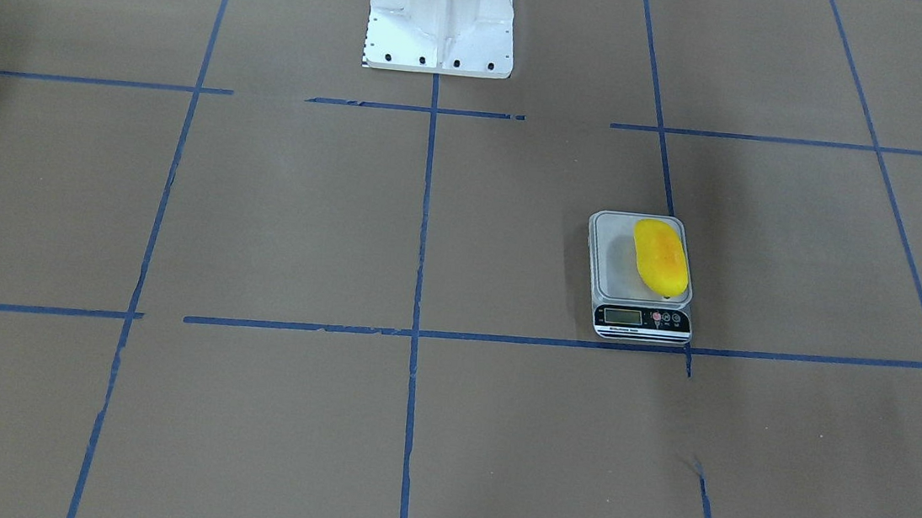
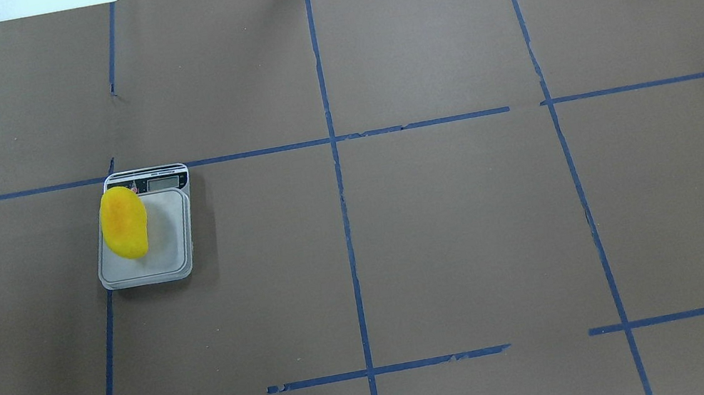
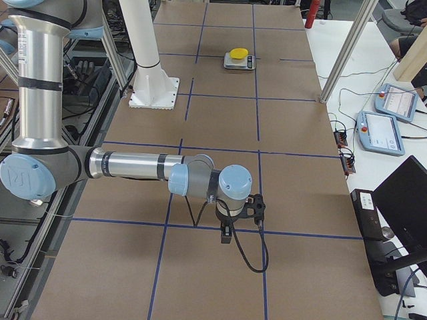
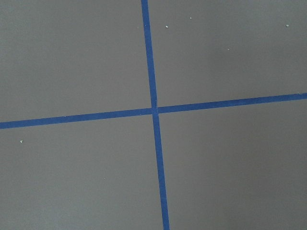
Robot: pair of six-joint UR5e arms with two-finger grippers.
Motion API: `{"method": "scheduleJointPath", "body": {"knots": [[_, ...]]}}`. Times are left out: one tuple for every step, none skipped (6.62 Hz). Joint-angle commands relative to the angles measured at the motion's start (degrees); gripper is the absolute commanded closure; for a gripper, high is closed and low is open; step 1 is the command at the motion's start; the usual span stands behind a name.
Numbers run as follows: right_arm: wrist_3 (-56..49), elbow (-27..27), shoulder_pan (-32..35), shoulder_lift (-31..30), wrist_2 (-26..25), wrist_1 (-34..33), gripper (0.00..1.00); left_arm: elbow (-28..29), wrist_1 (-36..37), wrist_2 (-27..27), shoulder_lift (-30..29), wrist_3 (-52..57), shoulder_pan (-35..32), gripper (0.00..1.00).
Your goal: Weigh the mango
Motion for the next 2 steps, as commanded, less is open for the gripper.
{"method": "scheduleJointPath", "body": {"knots": [[0.0, 0.0, 0.0, 0.0, 0.0, 0.0, 0.0, 0.0, 0.0, 0.0, 0.0, 0.0, 0.0, 0.0], [0.0, 0.0, 0.0, 0.0, 0.0, 0.0, 0.0, 0.1, 0.0, 0.1, 0.0, -0.1, 0.0, 0.0]]}}
